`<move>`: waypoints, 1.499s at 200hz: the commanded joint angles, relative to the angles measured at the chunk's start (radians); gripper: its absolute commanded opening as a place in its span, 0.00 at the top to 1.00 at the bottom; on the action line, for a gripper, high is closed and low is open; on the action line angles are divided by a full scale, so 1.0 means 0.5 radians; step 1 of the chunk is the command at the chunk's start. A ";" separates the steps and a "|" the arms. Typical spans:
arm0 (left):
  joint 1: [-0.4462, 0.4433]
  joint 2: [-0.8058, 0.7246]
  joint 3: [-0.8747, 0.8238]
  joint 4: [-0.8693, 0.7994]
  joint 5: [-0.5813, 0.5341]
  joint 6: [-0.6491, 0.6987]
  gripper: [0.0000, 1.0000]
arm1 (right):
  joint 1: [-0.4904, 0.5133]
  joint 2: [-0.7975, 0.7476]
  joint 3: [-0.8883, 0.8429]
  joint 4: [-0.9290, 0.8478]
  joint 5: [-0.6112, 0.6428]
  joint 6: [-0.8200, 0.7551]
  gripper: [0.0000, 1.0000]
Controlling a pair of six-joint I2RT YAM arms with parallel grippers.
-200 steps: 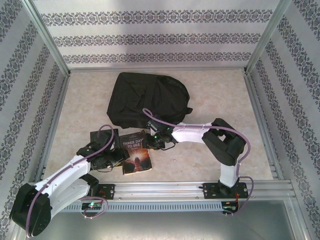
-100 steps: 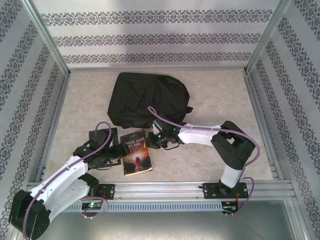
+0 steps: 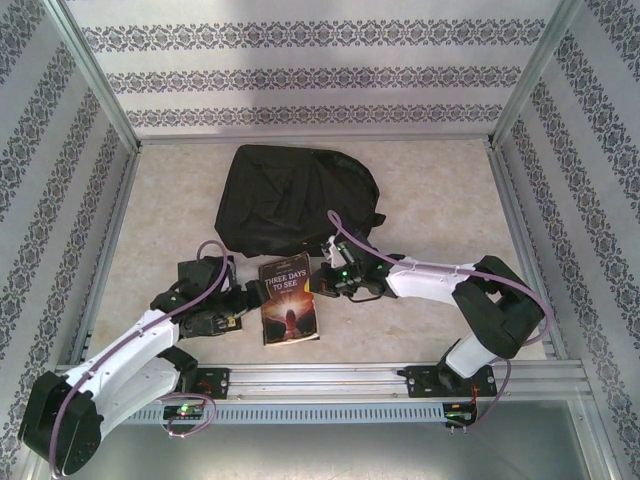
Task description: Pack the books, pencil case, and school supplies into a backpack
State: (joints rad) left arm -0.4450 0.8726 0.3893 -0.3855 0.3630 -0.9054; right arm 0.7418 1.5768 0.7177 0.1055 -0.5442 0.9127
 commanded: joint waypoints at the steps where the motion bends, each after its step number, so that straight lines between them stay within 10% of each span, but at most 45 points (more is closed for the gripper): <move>1: -0.001 0.024 -0.033 0.337 0.130 0.021 0.10 | -0.041 -0.025 -0.071 0.274 -0.137 0.065 1.00; 122: -0.004 0.641 0.043 0.658 0.245 0.120 0.14 | -0.189 0.405 -0.242 0.416 -0.064 0.075 1.00; 205: -0.014 0.864 0.060 1.182 0.569 0.014 0.59 | -0.189 0.394 -0.233 0.375 -0.064 0.049 1.00; 283: -0.096 0.821 -0.001 1.464 0.636 -0.086 0.64 | -0.159 0.283 -0.192 0.340 -0.094 0.060 1.00; 300: -0.130 0.870 0.016 1.464 0.632 -0.076 0.84 | -0.142 0.253 -0.178 0.310 -0.078 0.057 1.00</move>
State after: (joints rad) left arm -0.4706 1.2888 0.3870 0.2192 0.6273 -0.9340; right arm 0.6506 1.7168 0.6113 0.3405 -0.6346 0.9619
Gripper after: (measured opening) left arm 0.292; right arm 0.069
